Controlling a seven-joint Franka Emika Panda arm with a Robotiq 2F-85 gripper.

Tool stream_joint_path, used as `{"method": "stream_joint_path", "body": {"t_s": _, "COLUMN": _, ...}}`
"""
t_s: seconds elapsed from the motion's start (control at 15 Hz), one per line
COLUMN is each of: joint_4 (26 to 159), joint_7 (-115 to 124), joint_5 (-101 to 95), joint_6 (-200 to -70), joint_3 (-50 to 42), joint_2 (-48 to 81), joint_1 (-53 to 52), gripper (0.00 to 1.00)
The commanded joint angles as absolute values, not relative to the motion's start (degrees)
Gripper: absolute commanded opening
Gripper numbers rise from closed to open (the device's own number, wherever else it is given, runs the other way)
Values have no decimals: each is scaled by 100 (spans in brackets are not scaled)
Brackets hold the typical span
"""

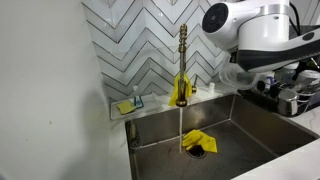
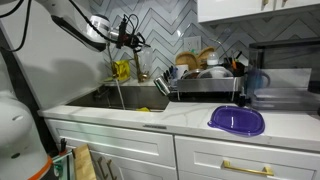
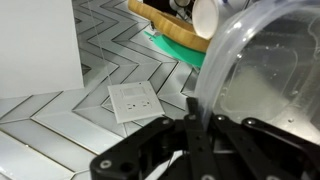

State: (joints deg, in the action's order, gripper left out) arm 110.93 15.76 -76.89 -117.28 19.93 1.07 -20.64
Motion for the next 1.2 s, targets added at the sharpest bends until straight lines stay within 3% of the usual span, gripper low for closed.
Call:
{"method": "stream_joint_path", "body": {"t_s": 0.0, "joint_4": 11057, "joint_7": 1719, "joint_5": -7558, "joint_6": -11775, "joint_3": 1934, "joint_2": -96, "joint_1": -1983, "gripper": 1}}
{"method": "stream_joint_path", "body": {"t_s": 0.8, "joint_4": 10849, "joint_7": 1563, "joint_5": -7805, "joint_6": -11842, "joint_3": 1435, "joint_2": -329, "joint_1": -1471, "gripper": 1}}
{"method": "stream_joint_path", "body": {"t_s": 0.87, "joint_4": 10755, "joint_7": 1485, "joint_5": -7792, "joint_6": -11659, "joint_3": 1566, "joint_2": -246, "joint_1": -1590, "gripper": 5}}
{"method": "stream_joint_path", "body": {"t_s": 1.13, "joint_4": 10756, "joint_7": 1395, "joint_5": -7780, "joint_6": -11564, "joint_3": 1454, "joint_2": -235, "joint_1": -1457, "gripper": 1}}
